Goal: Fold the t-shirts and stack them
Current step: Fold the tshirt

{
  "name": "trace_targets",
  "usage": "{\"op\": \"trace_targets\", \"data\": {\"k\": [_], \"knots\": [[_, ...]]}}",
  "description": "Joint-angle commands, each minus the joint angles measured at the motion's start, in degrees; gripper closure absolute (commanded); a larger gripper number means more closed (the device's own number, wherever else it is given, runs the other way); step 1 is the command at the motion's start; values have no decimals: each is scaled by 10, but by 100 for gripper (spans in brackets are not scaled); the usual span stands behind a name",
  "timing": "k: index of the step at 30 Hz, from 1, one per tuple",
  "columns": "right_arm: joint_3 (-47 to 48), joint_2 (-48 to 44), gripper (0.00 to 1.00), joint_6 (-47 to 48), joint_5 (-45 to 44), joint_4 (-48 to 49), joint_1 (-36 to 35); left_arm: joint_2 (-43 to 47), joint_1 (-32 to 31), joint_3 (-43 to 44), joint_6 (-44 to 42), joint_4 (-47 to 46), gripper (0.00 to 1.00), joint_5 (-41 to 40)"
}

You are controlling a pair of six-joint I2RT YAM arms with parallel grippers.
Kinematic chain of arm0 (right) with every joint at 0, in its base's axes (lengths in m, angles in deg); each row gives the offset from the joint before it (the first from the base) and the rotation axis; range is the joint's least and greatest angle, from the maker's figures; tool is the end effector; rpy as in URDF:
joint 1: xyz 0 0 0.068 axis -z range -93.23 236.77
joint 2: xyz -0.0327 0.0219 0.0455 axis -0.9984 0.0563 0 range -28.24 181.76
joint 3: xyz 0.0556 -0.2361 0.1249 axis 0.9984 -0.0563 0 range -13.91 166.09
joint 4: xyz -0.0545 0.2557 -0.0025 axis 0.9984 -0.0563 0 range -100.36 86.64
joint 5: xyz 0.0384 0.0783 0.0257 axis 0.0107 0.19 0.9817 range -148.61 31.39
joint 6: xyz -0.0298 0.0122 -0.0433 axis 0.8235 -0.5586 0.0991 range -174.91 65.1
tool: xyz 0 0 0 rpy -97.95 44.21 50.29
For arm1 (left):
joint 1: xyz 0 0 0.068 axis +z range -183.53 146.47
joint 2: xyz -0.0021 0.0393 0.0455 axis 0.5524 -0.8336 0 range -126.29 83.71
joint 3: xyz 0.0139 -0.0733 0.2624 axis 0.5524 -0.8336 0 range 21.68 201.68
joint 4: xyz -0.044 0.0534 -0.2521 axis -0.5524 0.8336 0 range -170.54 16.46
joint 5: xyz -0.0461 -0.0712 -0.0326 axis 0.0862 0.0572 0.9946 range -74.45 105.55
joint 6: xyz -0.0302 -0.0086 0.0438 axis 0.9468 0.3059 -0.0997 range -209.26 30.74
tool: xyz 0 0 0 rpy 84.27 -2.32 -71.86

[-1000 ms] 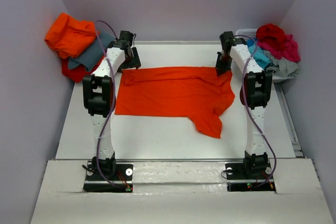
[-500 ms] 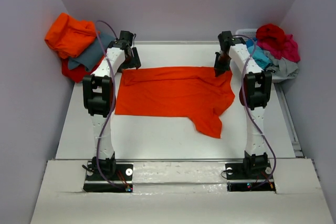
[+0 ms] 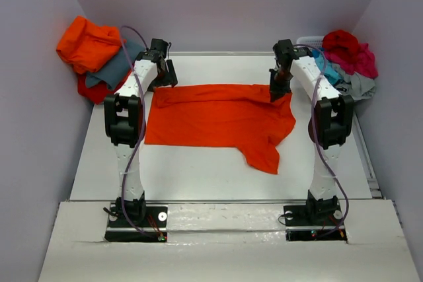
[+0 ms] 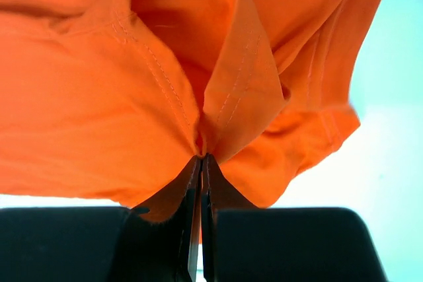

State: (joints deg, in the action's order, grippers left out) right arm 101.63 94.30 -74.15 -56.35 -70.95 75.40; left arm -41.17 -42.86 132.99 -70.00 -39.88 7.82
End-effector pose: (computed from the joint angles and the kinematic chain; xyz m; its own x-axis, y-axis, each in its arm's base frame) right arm 0.4327 0.0884 0.2601 -0.9606 0.1426 -0.2384 0.1157 0.9856 0.1235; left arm 0.4813 -0.0742 0.2422 -0.7833 -0.2027 -0.5876 -0.1858 0.9785 -0.0898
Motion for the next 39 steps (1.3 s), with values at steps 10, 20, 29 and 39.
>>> {"op": "trace_targets", "data": {"k": [10, 20, 29, 39], "knots": [[-80, -6, 48, 11, 47, -25, -18, -3, -3, 19, -14, 19, 16, 11], [24, 54, 42, -11, -43, -33, -18, -11, -3, 22, -16, 21, 16, 18], [181, 154, 47, -19, -51, -54, -18, -11, -3, 18, -18, 22, 16, 17], [180, 169, 54, -19, -62, -52, -18, -17, -3, 20, -17, 21, 16, 23]]}}
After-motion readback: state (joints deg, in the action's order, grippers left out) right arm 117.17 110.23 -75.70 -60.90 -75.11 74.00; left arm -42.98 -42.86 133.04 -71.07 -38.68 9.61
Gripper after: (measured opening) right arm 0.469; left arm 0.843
